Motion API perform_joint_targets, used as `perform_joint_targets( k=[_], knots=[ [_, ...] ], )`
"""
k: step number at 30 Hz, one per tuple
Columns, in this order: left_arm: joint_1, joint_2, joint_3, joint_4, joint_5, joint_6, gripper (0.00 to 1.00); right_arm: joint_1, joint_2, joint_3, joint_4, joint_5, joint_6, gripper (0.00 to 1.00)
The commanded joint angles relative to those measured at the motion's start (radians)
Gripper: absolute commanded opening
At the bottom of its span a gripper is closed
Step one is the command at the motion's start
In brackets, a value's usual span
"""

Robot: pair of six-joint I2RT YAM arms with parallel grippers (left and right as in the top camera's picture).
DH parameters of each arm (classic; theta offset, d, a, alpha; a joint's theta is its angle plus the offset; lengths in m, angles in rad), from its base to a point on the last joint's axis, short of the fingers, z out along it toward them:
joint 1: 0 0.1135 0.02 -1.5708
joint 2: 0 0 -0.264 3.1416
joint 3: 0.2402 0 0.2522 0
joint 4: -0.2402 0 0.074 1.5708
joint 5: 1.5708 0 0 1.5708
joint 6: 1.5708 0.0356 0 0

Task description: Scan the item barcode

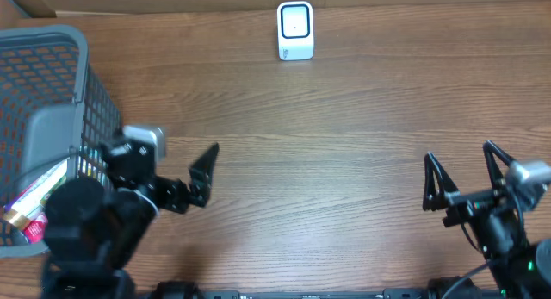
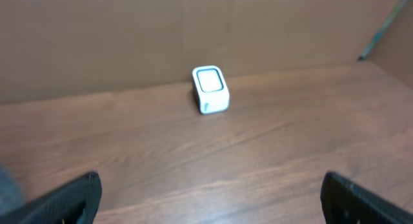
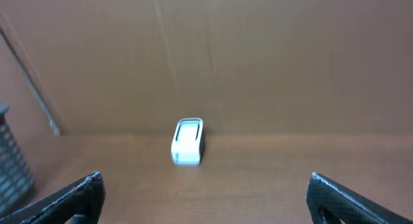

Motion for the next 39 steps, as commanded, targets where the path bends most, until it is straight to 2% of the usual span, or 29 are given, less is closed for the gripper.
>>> perform_joint_targets(
  k=[1, 8, 11, 15, 21, 27, 32, 39],
  knots=[
    [0.006, 0.138, 0.260, -0.117, -0.109, 0.030, 1.00, 0.005, 0.119, 0.092, -0.047, -0.047, -0.001, 1.00],
    [0.046, 0.459, 0.792, -0.473, -0.257, 0.073, 1.00, 0.005, 0.345, 0.222, -0.178, -0.089, -0.001, 1.00],
    [0.148, 0.588, 0.990, -0.620, -0.249, 0.073, 1.00, 0.005, 0.425, 0.267, -0.238, -0.089, -0.027, 1.00],
    [0.348, 0.705, 1.127, -0.731, -0.153, 0.077, 1.00, 0.005, 0.508, 0.297, -0.278, -0.089, -0.057, 1.00],
    [0.661, 0.824, 1.131, -0.829, -0.117, 0.045, 1.00, 0.005, 0.581, 0.297, -0.273, -0.089, -0.056, 1.00],
    [0.860, 0.897, 1.040, -0.829, 0.038, 0.023, 1.00, 0.005, 0.626, 0.297, -0.274, -0.089, -0.056, 1.00],
    [0.924, 0.935, 0.936, -0.828, 0.057, 0.063, 1.00, 0.005, 0.650, 0.297, -0.272, -0.088, -0.056, 1.00],
    [0.954, 0.930, 0.747, -0.718, 0.019, 0.029, 1.00, 0.005, 0.692, 0.296, -0.269, -0.088, -0.056, 1.00]
  ],
)
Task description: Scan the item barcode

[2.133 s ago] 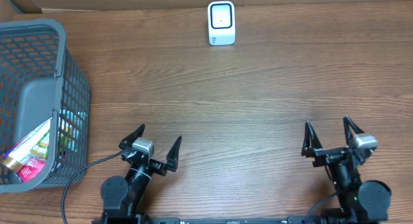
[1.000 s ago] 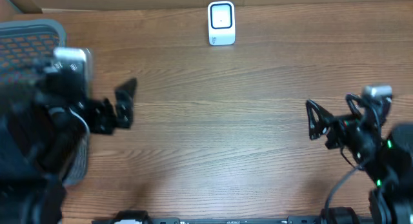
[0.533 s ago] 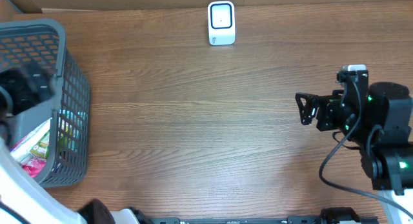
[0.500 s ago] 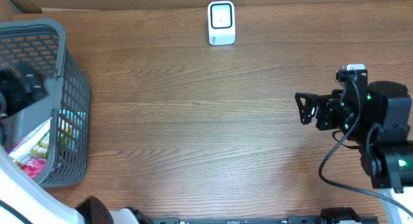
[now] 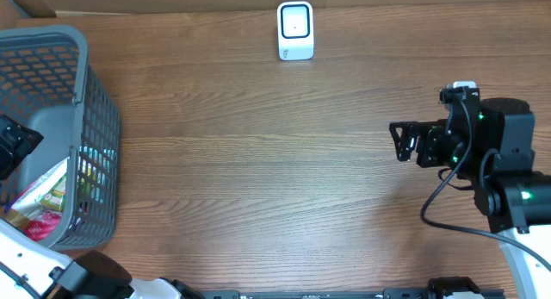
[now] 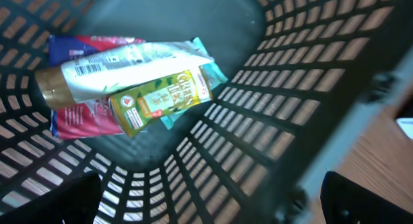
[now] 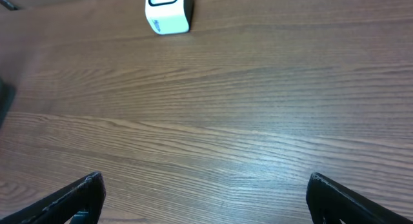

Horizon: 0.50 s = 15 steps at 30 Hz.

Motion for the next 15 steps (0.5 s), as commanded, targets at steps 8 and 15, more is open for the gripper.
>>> perform_joint_targets(
  k=[8, 15],
  knots=[
    [0.011, 0.000, -0.256, 0.161, -0.034, -0.055, 1.00, 0.005, 0.050, 0.031, 0.008, -0.008, -0.007, 1.00],
    [0.011, -0.001, -0.427, 0.266, -0.120, -0.121, 1.00, 0.005, 0.081, 0.031, 0.008, -0.008, -0.007, 1.00]
  ],
)
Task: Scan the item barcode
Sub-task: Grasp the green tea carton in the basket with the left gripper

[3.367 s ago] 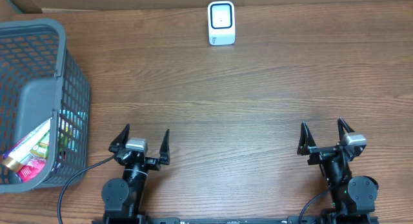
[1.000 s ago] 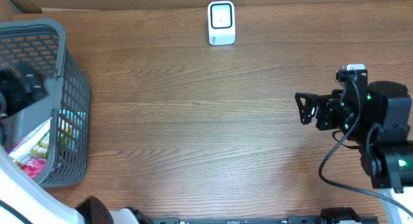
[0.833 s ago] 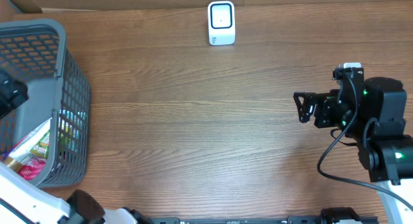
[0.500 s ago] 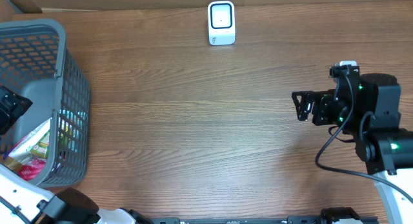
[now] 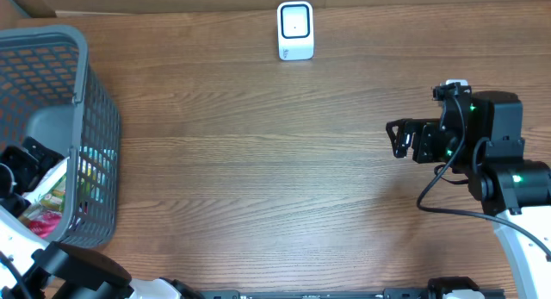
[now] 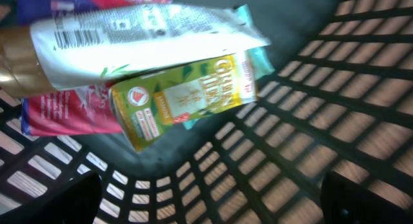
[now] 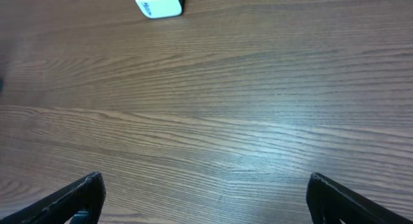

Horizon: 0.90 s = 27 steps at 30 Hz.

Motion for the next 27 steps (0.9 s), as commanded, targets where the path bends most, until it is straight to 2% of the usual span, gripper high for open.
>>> perform_joint_targets(
  k=[1, 16, 24, 27],
  knots=[
    [0.005, -0.001, -0.074, 0.037, -0.048, -0.048, 1.00, 0.005, 0.014, 0.031, 0.008, -0.008, -0.007, 1.00],
    [0.005, 0.000, -0.319, 0.337, -0.020, -0.064, 1.00, 0.005, 0.029, 0.031, 0.008, -0.008, -0.007, 1.00],
    [0.005, 0.000, -0.319, 0.377, 0.026, -0.122, 1.00, 0.005, 0.029, 0.031, 0.008, -0.008, -0.007, 1.00],
    [0.005, 0.002, -0.320, 0.373, -0.002, -0.123, 0.94, 0.005, 0.029, 0.031, 0.008, -0.008, -0.007, 1.00]
  ],
)
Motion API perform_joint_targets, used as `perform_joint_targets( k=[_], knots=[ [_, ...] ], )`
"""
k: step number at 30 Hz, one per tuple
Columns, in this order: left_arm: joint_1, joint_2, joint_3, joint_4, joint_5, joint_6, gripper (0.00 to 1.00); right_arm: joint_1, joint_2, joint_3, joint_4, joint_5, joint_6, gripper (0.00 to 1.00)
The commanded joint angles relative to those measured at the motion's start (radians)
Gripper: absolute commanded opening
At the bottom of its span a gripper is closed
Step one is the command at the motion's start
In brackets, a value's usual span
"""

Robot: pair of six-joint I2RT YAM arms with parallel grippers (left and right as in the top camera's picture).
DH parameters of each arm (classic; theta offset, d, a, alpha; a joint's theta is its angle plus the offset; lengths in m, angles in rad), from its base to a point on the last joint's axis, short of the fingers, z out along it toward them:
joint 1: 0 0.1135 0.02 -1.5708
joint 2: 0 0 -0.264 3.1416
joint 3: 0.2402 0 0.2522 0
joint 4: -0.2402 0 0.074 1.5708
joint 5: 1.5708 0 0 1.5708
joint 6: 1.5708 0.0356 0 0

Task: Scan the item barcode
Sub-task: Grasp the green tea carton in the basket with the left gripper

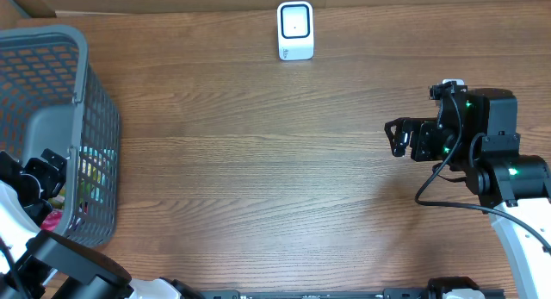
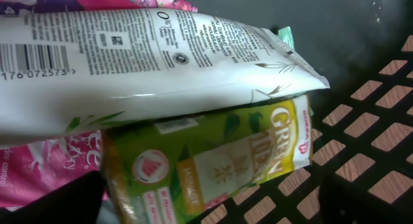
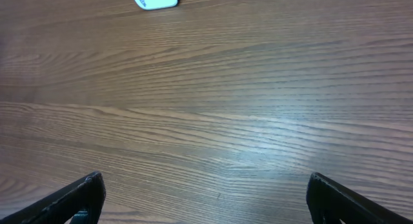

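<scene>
In the left wrist view a white tube point(image 2: 142, 56) with a printed barcode lies over a green tea packet point(image 2: 213, 159) and a pink pack point(image 2: 39, 172) on the grey basket's floor. My left gripper point(image 2: 206, 208) is open, low over the green packet. From overhead that gripper point(image 1: 34, 183) is inside the basket point(image 1: 52, 49) at the table's left. The white scanner point(image 1: 295, 29) stands at the far edge, and its corner shows in the right wrist view. My right gripper point(image 1: 398, 140) hovers open over bare wood at the right, holding nothing.
The basket's mesh walls point(image 2: 381, 146) close in around the left gripper. A brown cardboard wall runs along the far edge of the wooden table point(image 1: 258, 161).
My left gripper has come down closer to the items in the basket; the green packet and white tube now fill its view. The right gripper has shifted very slightly, still open.
Both grippers started open, low near the table's front, facing the scanner. Then the left one was over the basket looking down at the items, and the right one was raised over the right of the table. The left gripper then stood lower at each moment, now just above the packet.
</scene>
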Motion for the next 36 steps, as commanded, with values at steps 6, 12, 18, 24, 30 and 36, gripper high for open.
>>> perform_joint_targets(
  k=[6, 12, 18, 24, 30, 36],
  knots=[
    [0.005, 0.003, -0.041, 0.003, -0.089, -0.046, 0.88, 0.005, -0.001, 0.031, 0.007, -0.008, -0.007, 1.00],
    [0.005, 0.003, -0.119, 0.060, -0.100, -0.062, 0.92, 0.005, -0.001, 0.031, 0.007, -0.008, -0.007, 1.00],
    [0.004, 0.003, -0.137, 0.085, -0.097, -0.062, 0.91, 0.005, -0.001, 0.031, 0.007, -0.008, -0.007, 1.00],
    [0.004, 0.003, -0.137, 0.110, -0.092, -0.063, 0.59, 0.005, -0.001, 0.031, 0.007, -0.008, -0.007, 1.00],
    [0.004, 0.002, -0.135, 0.135, -0.038, -0.063, 0.28, 0.005, -0.001, 0.031, 0.007, -0.008, -0.007, 1.00],
    [0.004, 0.002, -0.122, 0.135, -0.005, -0.063, 0.04, 0.005, -0.001, 0.031, 0.007, -0.008, -0.007, 1.00]
  ],
)
